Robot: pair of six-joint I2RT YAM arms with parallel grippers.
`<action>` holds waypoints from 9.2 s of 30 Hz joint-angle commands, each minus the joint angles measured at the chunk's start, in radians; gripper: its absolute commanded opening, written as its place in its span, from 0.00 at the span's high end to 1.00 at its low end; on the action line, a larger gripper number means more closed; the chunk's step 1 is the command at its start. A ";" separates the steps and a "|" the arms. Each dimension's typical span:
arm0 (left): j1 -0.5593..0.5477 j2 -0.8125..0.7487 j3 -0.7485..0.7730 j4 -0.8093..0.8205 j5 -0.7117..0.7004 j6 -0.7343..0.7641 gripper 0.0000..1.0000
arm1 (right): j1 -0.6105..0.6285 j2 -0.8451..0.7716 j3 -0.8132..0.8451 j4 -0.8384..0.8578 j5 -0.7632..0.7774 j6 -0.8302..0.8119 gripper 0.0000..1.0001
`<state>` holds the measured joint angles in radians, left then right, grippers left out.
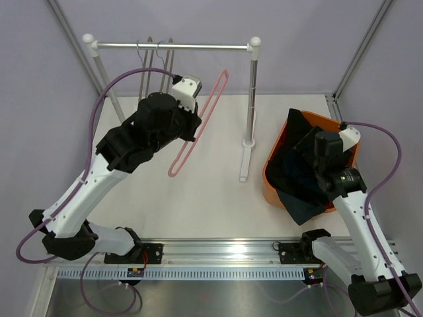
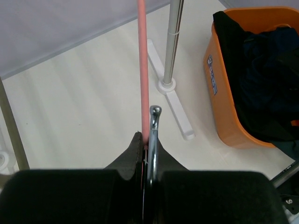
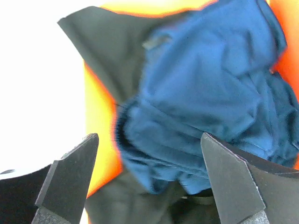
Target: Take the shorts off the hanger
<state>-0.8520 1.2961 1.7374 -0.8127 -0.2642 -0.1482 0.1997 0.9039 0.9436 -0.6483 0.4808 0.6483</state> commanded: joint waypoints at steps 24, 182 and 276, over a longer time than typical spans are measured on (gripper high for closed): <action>0.507 0.460 0.570 0.047 0.714 -0.068 1.00 | -0.005 -0.172 0.087 0.076 -0.353 -0.068 0.01; 0.151 -0.159 -0.079 -0.062 0.619 0.033 1.00 | 0.346 0.184 0.208 0.269 -0.304 -0.073 0.09; 0.321 0.500 0.568 0.214 0.085 0.015 1.00 | 0.349 -0.072 0.147 0.110 -0.315 -0.234 0.00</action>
<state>-0.5316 1.8259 2.2730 -0.7021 -0.1452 -0.1524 0.5541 0.8265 1.0943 -0.5865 0.1410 0.4374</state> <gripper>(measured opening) 0.027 0.993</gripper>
